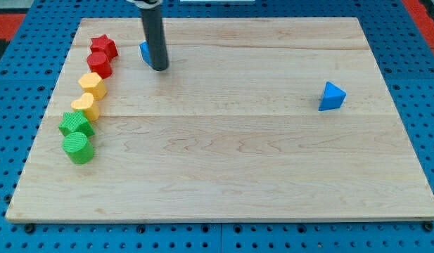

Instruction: Push the blue cube towards top left

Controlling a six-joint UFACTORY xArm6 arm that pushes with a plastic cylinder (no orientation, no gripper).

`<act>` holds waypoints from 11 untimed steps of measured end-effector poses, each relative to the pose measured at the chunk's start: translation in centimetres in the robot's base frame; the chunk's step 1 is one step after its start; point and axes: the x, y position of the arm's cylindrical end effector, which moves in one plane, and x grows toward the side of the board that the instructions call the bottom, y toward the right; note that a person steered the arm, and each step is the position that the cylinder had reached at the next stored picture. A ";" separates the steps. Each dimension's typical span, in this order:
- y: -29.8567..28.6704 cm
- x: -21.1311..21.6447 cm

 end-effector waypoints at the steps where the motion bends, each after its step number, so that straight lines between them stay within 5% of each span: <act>1: -1.5 -2.6; 5: 4.3 -8.4; 7: -2.8 -9.8; 9: 0.6 -7.4; 11: -6.8 -7.3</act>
